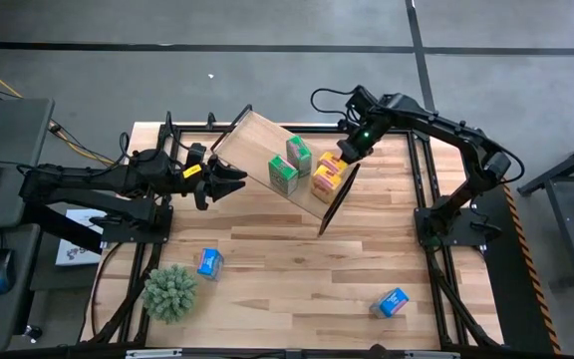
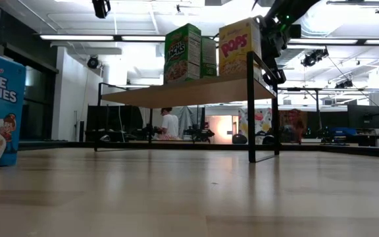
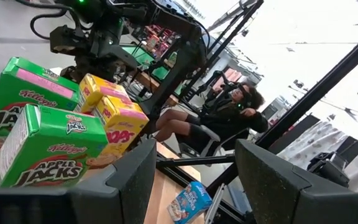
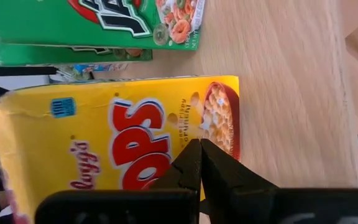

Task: Stack cereal on shelf
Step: Adjust the yellow cereal box on the shelf

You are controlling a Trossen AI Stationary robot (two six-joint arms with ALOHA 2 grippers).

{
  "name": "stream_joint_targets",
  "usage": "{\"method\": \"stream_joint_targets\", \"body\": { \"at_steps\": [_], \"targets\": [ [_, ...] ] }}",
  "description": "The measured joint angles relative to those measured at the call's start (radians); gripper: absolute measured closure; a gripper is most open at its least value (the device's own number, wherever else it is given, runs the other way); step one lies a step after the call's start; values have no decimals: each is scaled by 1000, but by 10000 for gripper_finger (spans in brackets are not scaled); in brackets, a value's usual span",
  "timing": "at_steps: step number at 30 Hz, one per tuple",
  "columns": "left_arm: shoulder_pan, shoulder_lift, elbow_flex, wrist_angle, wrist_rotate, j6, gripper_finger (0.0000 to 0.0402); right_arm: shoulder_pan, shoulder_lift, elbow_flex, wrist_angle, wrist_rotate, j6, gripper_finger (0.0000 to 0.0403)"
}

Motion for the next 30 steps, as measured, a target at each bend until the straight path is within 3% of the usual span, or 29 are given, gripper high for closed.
{"method": "stream_joint_targets", "body": {
  "at_steps": [14, 19, 30],
  "targets": [
    [0, 0, 0, 12, -3, -10, 190, 2, 0, 0, -23, -52, -43, 403],
    [0, 0, 0, 55, -6, -9, 190, 4, 0, 0, -22, 0, -56, 403],
    [0, 1, 0, 58, -11, -9, 190, 15, 0, 0, -11, -10, -60, 403]
  ]
}}
